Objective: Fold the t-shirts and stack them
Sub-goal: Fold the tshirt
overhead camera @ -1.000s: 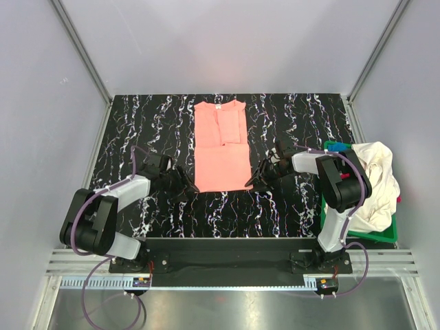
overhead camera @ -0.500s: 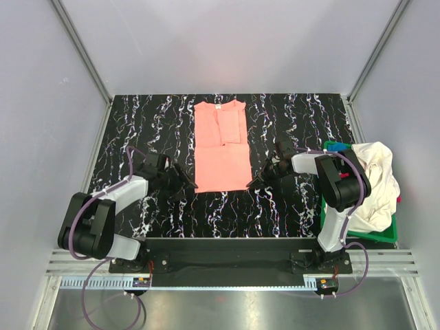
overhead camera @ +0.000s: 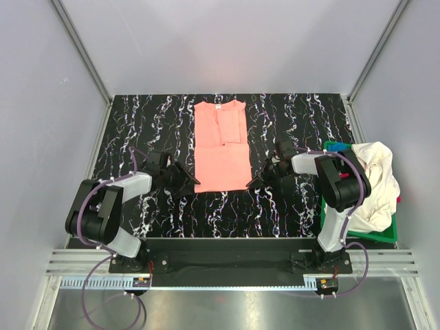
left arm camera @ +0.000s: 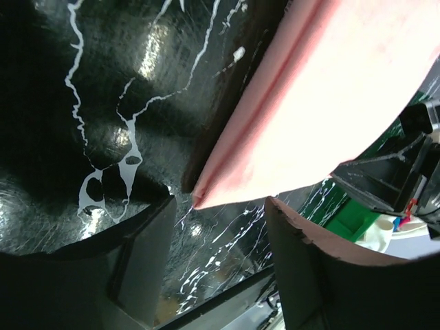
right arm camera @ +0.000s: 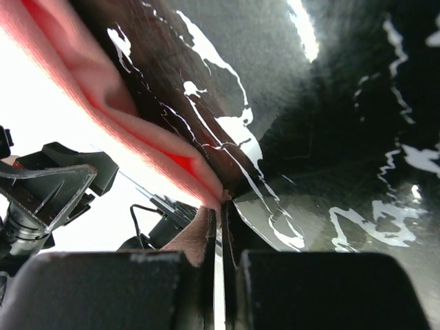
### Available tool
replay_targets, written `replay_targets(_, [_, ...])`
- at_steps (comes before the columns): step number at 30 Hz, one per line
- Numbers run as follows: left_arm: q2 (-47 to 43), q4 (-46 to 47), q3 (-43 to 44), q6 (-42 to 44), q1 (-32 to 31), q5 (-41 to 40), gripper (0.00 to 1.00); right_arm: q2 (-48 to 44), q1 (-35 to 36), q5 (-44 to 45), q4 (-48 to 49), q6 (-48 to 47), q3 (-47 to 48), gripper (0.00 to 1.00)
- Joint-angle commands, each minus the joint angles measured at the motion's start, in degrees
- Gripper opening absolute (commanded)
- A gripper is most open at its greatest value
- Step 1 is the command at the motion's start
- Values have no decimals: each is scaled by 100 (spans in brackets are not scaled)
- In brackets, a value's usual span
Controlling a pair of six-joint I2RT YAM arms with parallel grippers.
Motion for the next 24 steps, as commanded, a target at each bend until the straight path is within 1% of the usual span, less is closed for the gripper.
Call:
replay_targets(1, [328, -315, 177, -31, 9, -296, 61, -185, 23, 409, -27, 19, -96, 0])
replay_targets(2, [293, -665, 213, -31, 0, -366, 63, -212, 15, 391, -53, 37, -70, 0])
replay_targets(5, [144, -1027, 214, -57, 0, -577, 66, -265, 23, 294, -89, 107, 88, 0])
replay_targets(8, [117, -933, 74, -198, 0, -525, 67, -229, 23, 180, -89, 178, 177, 0])
replay_targets(10, [240, -845, 3, -277, 0, -411, 65, -247, 15, 136, -63, 221, 185, 0])
replay_targets(14, [275, -660, -102, -444, -26, -428, 62, -247, 15, 74, -62, 248, 221, 0])
replay_targets(19, [529, -546, -59, -506, -44, -341, 55, -221, 15, 65, -62, 230, 230, 0])
replay_targets(24, [662, -660, -24, -541, -70, -288, 53, -177, 23, 65, -124, 169, 291, 0])
